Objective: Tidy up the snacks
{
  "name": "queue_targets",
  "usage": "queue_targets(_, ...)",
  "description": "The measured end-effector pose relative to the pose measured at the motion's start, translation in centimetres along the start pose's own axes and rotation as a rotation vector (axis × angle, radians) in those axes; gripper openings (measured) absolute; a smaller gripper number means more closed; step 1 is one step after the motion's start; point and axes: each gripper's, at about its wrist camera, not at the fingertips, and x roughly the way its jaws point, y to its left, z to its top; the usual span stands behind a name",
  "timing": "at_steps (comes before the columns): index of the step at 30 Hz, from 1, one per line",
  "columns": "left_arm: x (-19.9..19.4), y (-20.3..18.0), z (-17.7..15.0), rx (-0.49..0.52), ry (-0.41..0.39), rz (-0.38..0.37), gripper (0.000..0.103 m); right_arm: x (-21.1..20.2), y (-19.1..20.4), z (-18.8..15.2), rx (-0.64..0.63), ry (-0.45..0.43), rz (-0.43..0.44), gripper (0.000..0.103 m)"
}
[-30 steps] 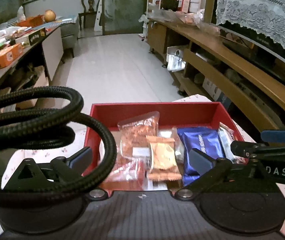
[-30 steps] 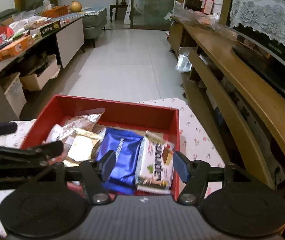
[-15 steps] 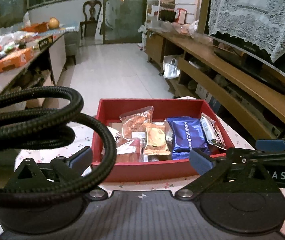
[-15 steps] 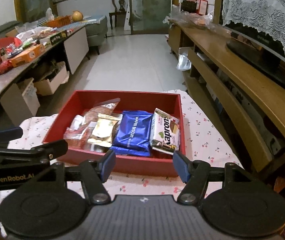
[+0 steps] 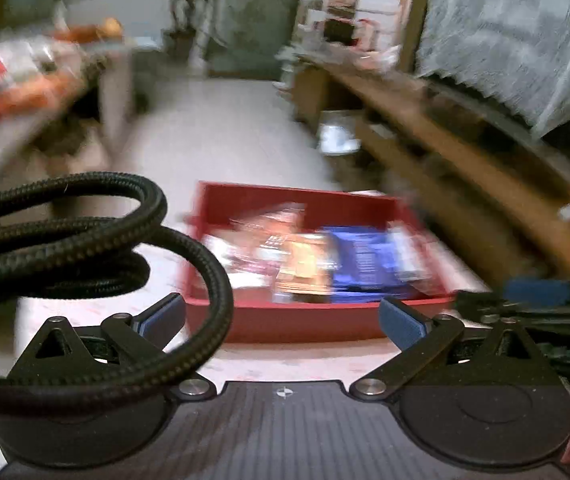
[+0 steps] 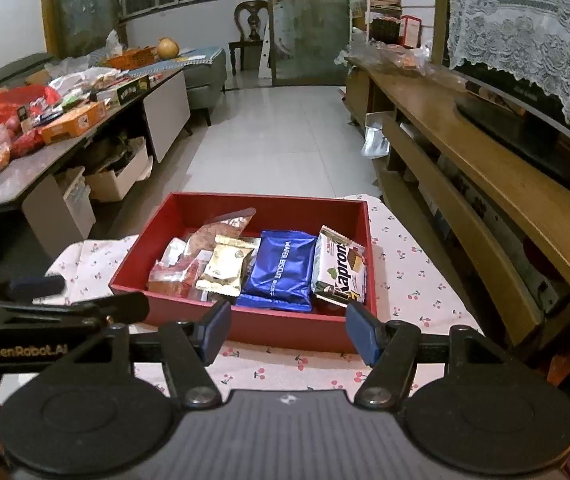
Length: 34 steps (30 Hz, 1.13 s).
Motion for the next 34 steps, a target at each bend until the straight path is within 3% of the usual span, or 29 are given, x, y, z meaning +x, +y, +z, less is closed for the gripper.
queue_targets(2, -0.1, -1.4, -0.1, 0.1, -0.027, 0.126, 0.103, 0.1, 0.2, -0.1, -0.009, 0.007, 0.014, 0.091)
queue_targets(6, -0.8, -2.9, -0.5, 0.14, -0.066, 0.197, 0.103, 0.0, 0.3, -0.3, -0.017, 0.004, 0.01, 0.091)
queue_targets(10, -0.6, -2.4, -0.6, 0.125, -0.041, 0.152, 0.103, -0.4, -0.1, -0.4, -0.008, -0.001, -0.002, 0.091)
queue_targets(15, -0.1, -0.9, -0.6, 0.038, 0.015, 0.058, 0.103, -0.3, -0.1, -0.9, -0.015, 0.016, -0.02, 0.091)
queue_targets(28, -0.5, -0.3, -1.2, 0.014, 0.024, 0.031, 0.103, -0.1, 0.1, -1.6, -0.031, 0.042, -0.019, 0.091)
queue_targets(34, -0.6, -0.6, -1.5, 0.039, 0.017, 0.053, 0.103, 0.2, 0.0, -1.9, -0.034, 0.059, -0.027, 0.091)
